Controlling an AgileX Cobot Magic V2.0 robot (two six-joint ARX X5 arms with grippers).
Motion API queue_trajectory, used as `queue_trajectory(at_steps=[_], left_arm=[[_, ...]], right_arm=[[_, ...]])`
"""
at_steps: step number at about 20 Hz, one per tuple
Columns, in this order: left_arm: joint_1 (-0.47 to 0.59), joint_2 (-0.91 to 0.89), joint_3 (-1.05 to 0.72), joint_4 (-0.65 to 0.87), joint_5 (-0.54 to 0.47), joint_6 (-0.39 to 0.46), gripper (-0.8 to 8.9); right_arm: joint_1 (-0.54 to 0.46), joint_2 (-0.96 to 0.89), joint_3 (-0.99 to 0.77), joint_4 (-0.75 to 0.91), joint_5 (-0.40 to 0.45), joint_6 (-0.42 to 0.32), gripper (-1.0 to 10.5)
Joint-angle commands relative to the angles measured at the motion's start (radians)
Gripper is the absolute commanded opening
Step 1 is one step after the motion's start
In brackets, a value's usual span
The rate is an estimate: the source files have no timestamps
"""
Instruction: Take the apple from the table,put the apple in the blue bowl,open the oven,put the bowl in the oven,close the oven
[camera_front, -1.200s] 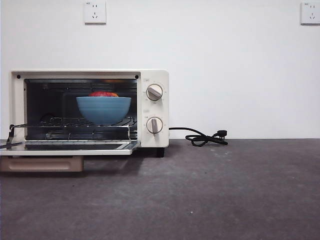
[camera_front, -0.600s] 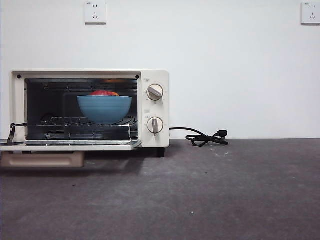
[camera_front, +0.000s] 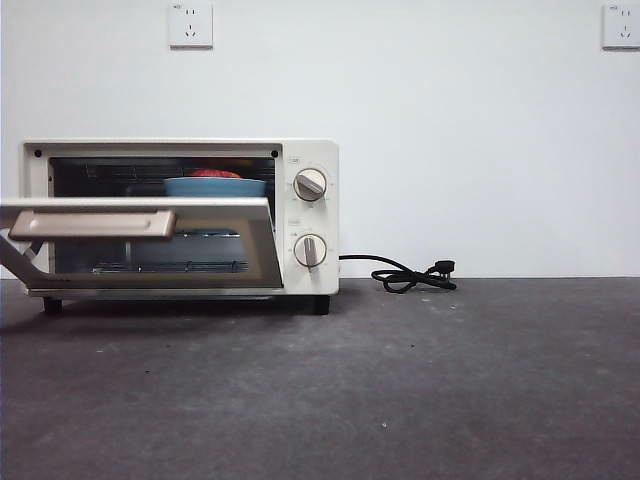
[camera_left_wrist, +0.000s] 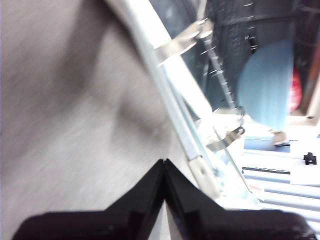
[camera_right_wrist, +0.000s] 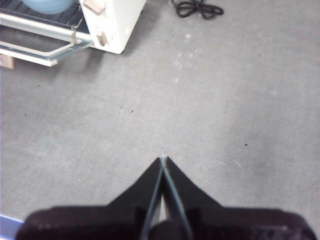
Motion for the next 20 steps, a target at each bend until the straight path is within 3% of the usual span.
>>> queue_trajectory(at_steps=[1, 12, 16, 18, 20], left_arm=[[-0.02, 0.003, 0.043, 0.03, 0.021, -0.039, -0.08], [-0.108, 0.003, 0.314, 0.034, -0.013, -0.091, -0.08], [-0.148, -0.004, 0.343, 0.025, 0.049, -0.082, -0.08], [-0.173, -0.028, 0.343, -0.049, 0.072, -0.008, -0.07], [-0.198, -0.071, 0.343, -0.194, 0.045, 0.148, -0.05]], right_arm=[[0.0, 0.001, -0.01, -0.027, 0.01, 0.012, 0.0], [0.0, 0.001, -0.01, -0.027, 0.042, 0.037, 0.0], [0.0, 0.002, -0.01, -0.027, 0.107, 0.044, 0.0], [0.0, 0.002, -0.01, -0.027, 0.137, 0.068, 0.0], [0.0, 0.002, -0.01, -0.027, 0.154, 0.076, 0.0]])
